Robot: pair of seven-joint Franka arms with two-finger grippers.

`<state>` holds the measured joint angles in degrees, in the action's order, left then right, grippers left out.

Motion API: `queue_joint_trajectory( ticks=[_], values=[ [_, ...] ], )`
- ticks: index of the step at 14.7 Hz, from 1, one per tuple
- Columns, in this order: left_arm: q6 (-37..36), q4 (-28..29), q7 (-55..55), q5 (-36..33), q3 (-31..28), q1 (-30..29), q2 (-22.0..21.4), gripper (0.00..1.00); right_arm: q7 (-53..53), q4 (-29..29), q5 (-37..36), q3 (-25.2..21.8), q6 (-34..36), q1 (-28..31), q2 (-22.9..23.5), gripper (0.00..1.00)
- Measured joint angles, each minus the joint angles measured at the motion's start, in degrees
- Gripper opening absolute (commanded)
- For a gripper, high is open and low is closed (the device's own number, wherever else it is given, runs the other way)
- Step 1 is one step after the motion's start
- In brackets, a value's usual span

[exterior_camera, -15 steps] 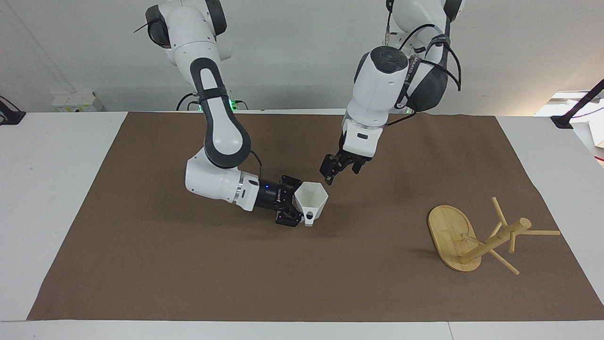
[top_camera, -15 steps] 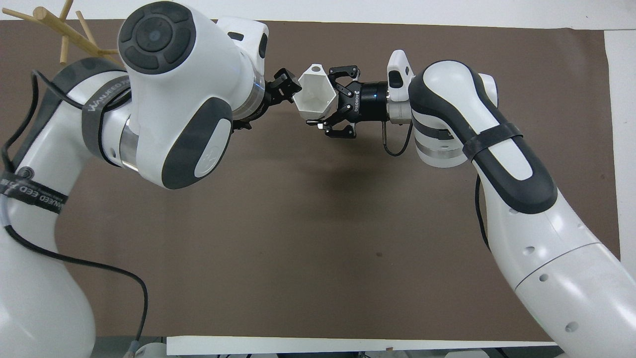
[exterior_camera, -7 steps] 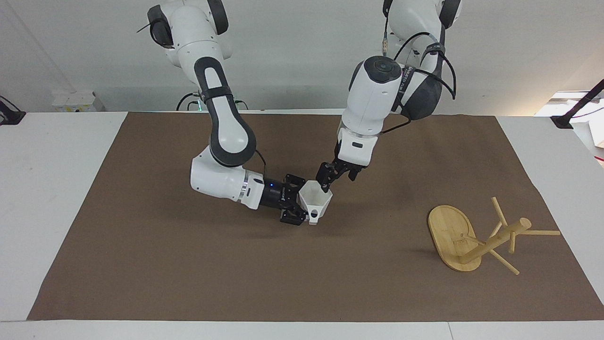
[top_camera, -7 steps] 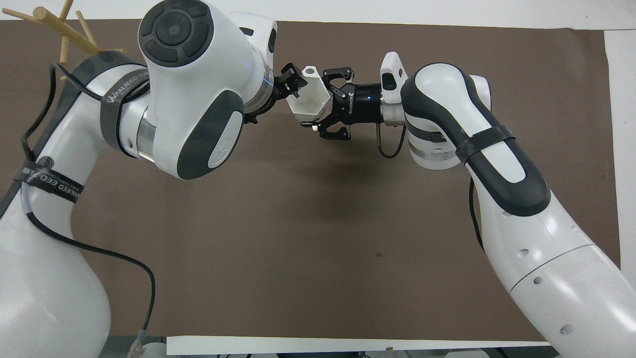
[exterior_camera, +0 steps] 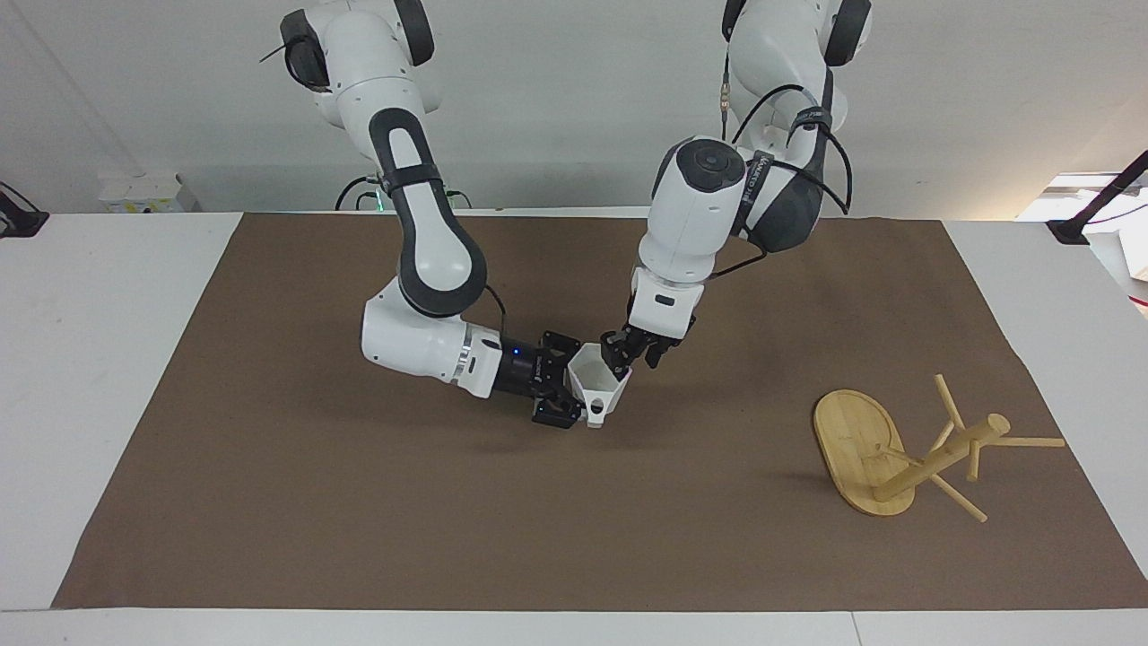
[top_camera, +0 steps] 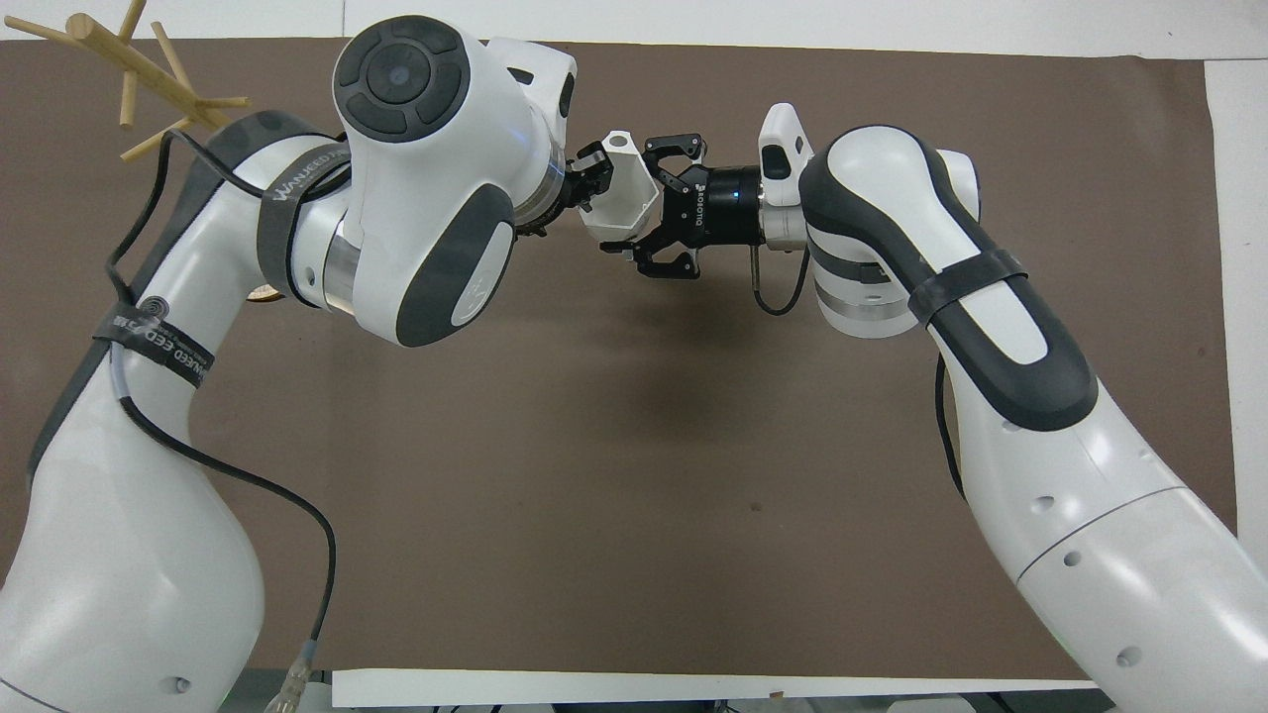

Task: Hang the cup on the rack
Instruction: 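Grasp the cup with the left gripper while the right gripper holds it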

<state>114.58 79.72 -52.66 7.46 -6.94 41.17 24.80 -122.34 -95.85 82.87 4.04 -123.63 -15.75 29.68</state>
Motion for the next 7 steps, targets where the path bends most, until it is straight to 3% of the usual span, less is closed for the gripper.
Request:
queue_joint_trajectory(
  ticks=[5, 6, 7],
  values=[
    [1.24, 0.10, 1.31, -0.11, -0.09, 0.36, 0.08, 0.00, -0.30, 0.04, 0.00, -0.08, -0.09, -0.31, -0.08, 0.37],
    [1.27, 0.10, 1.33, -0.11, -0.09, 0.36, 0.09, 0.00, -0.31, 0.04, 0.00, -0.08, -0.10, -0.31, -0.08, 0.45],
    [1.27, 0.10, 1.33, -0.11, -0.09, 0.37, 0.09, 0.00, -0.31, 0.04, 0.00, -0.09, -0.10, -0.31, -0.08, 0.61]
  ],
)
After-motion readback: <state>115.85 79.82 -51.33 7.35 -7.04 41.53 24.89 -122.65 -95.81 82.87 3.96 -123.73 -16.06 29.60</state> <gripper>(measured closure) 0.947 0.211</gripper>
